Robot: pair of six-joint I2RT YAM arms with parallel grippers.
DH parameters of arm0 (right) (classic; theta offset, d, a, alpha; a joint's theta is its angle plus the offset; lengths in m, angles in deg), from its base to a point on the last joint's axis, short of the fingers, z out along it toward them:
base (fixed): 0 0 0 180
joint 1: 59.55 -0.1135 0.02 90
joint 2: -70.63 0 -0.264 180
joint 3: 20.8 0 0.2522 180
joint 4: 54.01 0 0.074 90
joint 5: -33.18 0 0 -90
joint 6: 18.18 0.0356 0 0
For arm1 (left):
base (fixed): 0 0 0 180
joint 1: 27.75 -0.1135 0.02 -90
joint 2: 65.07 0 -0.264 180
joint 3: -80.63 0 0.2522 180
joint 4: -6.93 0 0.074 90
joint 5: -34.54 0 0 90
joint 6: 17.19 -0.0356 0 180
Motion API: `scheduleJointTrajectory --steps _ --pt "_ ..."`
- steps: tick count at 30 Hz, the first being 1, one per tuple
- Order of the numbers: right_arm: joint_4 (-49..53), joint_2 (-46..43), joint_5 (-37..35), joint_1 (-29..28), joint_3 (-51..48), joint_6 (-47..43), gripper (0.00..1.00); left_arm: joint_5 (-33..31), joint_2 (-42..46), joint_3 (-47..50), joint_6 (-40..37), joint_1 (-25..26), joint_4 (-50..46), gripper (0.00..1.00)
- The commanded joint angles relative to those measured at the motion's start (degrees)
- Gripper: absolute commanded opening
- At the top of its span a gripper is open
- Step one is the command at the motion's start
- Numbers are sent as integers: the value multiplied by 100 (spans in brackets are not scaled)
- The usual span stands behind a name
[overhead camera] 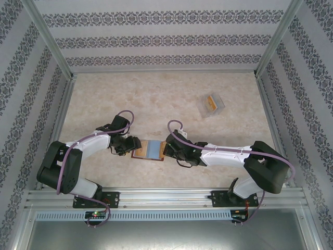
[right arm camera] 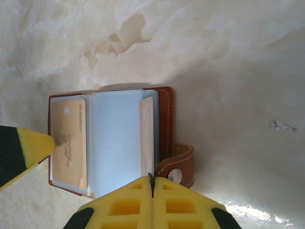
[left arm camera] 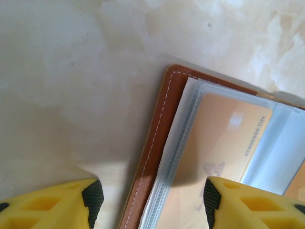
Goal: Put the credit cards into the card holder
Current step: Flip over the card slot in the card holder.
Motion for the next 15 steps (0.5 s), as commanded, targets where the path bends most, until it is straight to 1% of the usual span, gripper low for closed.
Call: scheduleJointTrajectory --steps 1,5,15 --pt "272 -181 -184 -94 -4 -96 0 172 -332 113 14 101 490 62" --pt "276 -199 -247 -94 -28 -97 0 193 -356 113 32 99 518 62" --pt "4 19 -132 -103 -42 -31 0 195 -389 109 19 94 508 62"
